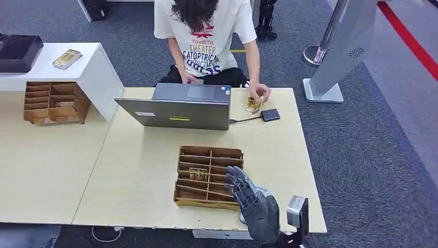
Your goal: Pass the card to the sensor for recognition and then transmit it.
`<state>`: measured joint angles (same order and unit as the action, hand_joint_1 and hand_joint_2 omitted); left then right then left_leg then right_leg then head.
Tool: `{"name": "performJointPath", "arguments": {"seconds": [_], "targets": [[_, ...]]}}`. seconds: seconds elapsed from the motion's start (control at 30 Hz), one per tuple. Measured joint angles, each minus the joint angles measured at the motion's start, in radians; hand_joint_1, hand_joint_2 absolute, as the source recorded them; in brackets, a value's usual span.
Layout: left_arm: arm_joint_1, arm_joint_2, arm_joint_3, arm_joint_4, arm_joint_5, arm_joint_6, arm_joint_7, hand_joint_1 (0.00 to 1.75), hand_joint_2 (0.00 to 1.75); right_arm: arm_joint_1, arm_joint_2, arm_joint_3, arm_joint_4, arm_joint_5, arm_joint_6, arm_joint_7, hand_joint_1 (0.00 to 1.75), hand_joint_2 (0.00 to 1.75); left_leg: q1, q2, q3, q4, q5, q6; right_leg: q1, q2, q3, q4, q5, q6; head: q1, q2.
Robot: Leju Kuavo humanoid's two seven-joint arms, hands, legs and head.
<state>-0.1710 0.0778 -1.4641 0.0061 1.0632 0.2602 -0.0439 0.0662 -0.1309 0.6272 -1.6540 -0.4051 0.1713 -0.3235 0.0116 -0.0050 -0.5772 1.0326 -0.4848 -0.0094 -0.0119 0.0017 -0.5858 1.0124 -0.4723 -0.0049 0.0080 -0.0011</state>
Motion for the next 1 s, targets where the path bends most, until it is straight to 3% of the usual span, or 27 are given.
{"name": "performJointPath", "arguments": {"seconds": [0.2, 0.3, 0.73, 1.0], "targets": [[0.026, 0.017, 0.015, 0.0, 0.033, 0.0, -0.084, 0.0, 0.0, 0.009, -0.08, 0.066, 0.08, 0.079, 0.021, -0.008, 0.0, 0.0, 0.0, 0.0, 0.0, 0.0, 0.0, 0.0, 0.0, 0.0, 0.0, 0.0, 0.0, 0.0, -0.001, 0.0], [0.037, 0.024, 0.022, 0.0, 0.037, 0.0, -0.093, 0.0, 0.0, 0.008, -0.103, 0.085, 0.104, 0.092, 0.016, -0.003, 0.0, 0.0, 0.0, 0.0, 0.0, 0.0, 0.0, 0.0, 0.0, 0.0, 0.0, 0.0, 0.0, 0.0, -0.001, 0.0], [0.046, 0.031, 0.027, 0.0, 0.038, 0.0, -0.095, 0.0, 0.0, 0.008, -0.125, 0.106, 0.139, 0.096, 0.015, -0.003, 0.0, 0.0, 0.0, 0.0, 0.0, 0.0, 0.0, 0.0, 0.0, 0.0, 0.0, 0.0, 0.0, 0.0, 0.0, 0.0], [0.056, 0.032, 0.036, 0.0, 0.055, 0.0, -0.133, 0.0, 0.0, 0.005, -0.149, 0.129, 0.159, 0.175, -0.071, 0.045, 0.0, 0.0, 0.0, 0.0, 0.0, 0.0, 0.0, 0.0, 0.0, 0.0, 0.0, 0.0, 0.0, 0.0, 0.0, 0.0]]}}
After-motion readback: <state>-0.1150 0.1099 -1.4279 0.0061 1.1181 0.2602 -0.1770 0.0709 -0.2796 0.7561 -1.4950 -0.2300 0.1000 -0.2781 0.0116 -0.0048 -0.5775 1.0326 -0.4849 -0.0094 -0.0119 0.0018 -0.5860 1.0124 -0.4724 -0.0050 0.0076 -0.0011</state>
